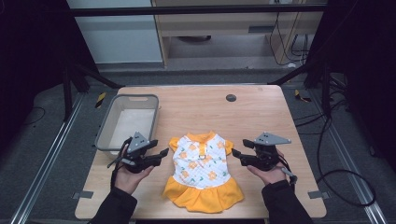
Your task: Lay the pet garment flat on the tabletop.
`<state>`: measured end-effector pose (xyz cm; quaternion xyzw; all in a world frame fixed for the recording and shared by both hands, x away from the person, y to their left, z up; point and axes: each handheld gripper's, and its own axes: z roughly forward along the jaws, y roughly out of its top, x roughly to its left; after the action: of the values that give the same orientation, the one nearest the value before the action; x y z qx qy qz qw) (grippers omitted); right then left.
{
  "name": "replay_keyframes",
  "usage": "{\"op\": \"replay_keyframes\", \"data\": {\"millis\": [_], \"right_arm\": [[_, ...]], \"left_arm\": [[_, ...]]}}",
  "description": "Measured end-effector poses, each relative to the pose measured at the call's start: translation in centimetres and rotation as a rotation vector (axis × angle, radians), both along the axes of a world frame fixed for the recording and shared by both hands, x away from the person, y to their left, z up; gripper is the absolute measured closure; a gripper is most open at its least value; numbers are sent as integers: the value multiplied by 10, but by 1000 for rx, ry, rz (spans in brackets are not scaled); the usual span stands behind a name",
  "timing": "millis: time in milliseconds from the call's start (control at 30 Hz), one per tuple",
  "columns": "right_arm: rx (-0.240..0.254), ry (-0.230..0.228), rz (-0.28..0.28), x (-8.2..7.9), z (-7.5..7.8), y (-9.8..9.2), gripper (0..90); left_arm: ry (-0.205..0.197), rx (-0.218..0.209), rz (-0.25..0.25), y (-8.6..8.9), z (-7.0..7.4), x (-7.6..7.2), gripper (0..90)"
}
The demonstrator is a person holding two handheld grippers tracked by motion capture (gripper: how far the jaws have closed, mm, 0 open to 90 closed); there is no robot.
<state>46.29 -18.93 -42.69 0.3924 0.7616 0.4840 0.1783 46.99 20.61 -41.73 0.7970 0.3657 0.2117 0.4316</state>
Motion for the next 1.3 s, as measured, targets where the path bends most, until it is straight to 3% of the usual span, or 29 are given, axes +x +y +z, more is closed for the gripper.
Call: {"op": "replay_keyframes", "data": {"millis": [133,333,700,900,1067,1300], "right_arm": [[-13,9,-13,14,-1,8,380],[-32,38,-37,39,-12,19,392],[-140,85,-41,68,-44,29,474],[-164,123,-33,75,-59,36,528],[-161,138,-15,80,-68,42,546],[-197,151,-4,80,-74,45,625]], "left_arm": [[-3,12,12,-7,-3,17,443],[37,48,18,-23,-15,43,460],[124,58,12,-44,-45,70,480],[156,108,25,-45,-57,78,534],[193,118,16,-47,-65,81,571],[194,143,11,-50,-76,81,614]]}}
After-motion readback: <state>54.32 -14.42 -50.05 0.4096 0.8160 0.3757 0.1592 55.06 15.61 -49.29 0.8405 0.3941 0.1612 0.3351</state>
